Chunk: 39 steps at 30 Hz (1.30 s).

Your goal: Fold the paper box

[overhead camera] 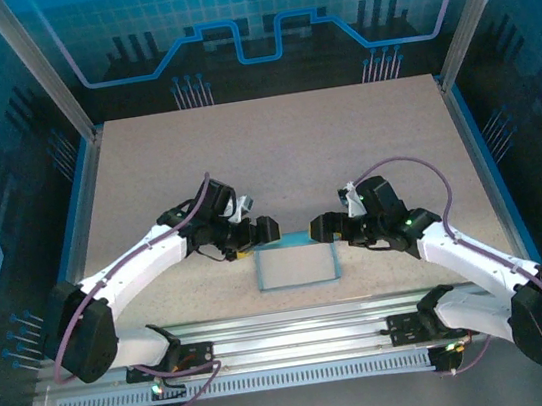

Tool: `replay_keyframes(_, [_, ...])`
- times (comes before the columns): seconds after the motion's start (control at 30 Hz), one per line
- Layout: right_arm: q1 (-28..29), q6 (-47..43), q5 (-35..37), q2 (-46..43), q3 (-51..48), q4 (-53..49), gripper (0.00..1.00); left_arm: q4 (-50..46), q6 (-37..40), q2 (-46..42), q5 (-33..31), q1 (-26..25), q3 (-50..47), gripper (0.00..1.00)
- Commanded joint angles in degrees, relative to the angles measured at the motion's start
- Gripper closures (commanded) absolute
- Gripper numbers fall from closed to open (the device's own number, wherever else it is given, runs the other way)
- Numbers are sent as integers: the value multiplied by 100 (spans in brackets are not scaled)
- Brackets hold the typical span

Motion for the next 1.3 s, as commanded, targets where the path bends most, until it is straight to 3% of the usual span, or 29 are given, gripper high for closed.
replay_keyframes(0.0, [27, 90, -205, 71, 154, 171, 8, 438, -230, 56, 380, -56, 130, 10])
replay_keyframes(0.2, [19, -43, -210, 154, 397, 49, 9, 512, -242, 73, 315, -50, 141, 10])
replay_keyframes(0.43, [-56, -486, 52, 331, 940, -663, 9, -75, 221, 182, -13, 70, 556, 9])
replay_keyframes(0.63, [-87, -603, 52, 478, 1147, -848, 9, -107, 316, 433, 89, 154, 771, 8])
replay_keyframes(0.9, [-95, -612, 78, 607, 909, -718, 11, 39, 247, 592, 257, 157, 760, 8])
replay_keyframes(1.27, [-87, -507, 53, 366, 290, -377, 21, 414, -18, 233, 274, 88, -132, 9])
